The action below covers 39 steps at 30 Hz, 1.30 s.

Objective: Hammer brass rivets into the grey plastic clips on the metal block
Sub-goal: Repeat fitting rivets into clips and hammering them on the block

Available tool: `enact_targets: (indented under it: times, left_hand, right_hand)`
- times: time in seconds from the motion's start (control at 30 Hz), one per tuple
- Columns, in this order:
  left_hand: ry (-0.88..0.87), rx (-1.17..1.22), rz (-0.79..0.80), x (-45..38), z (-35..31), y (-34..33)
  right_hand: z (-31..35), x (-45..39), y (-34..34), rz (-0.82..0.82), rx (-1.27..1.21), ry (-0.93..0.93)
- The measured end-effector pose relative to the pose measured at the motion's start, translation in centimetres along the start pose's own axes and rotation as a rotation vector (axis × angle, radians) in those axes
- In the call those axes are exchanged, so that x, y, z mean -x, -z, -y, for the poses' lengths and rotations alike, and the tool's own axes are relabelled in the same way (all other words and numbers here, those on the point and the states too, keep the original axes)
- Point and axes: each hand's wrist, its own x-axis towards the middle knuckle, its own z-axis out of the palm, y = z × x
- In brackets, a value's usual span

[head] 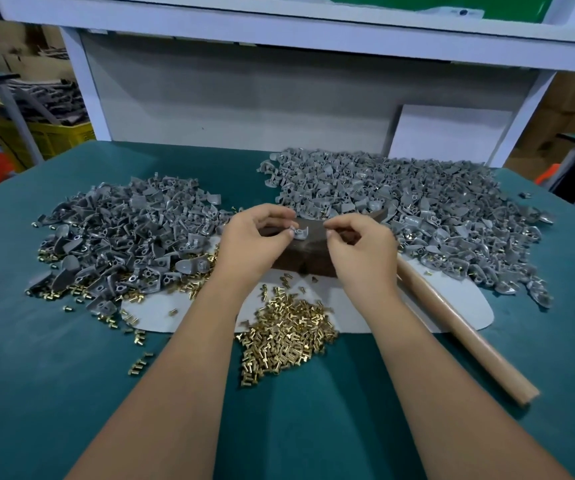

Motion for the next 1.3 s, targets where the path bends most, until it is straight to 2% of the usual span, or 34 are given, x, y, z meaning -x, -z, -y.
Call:
enact_targets:
  times: [0.27,0.47,0.57,0.77,0.83,0.97,1.17,1.3]
  left_hand:
    - [-0.059,-0.033,0.027,0.9,-0.6,-0.5]
    - [-0.03,-0.034,0.022,0.7,-0.5,-0.8]
    - [-0.034,-0.025,0.028,0.5,-0.5,-0.7]
    - [-0.037,-0.009,0.038,0.3,-0.2,-0.5]
    - [-0.027,-0.001,0.036,0.3,-0.1,-0.5]
    - [-0.027,-0.011,0.032,0.3,-0.1,-0.4]
    - [-0.018,-0.02,-0.002,0.3,-0.1,-0.2]
    - [0.002,-0.026,-0.023,0.3,-0.1,-0.3]
  right_hand:
    - [0.5,0.2,-0.4,0.068,-0.1,0.08]
    - [1.2,-0.1,-1.0,0.105,-0.124,0.072]
    - [1.5,-0.2,-1.2,0.119,-0.044,0.102]
    - [2.3,-0.5,-0.7,0.187,0.337,0.352]
    - [2.6,-1.2,-0.5,0.262,0.368,0.326]
    - [2.6,-2.4,-0.3,0.374,0.291,0.156]
    - [1.4,-0.9,-1.1,0.267,0.144,0.226]
    - [0.7,-0.8,-0.6,0.195,-0.103,0.028]
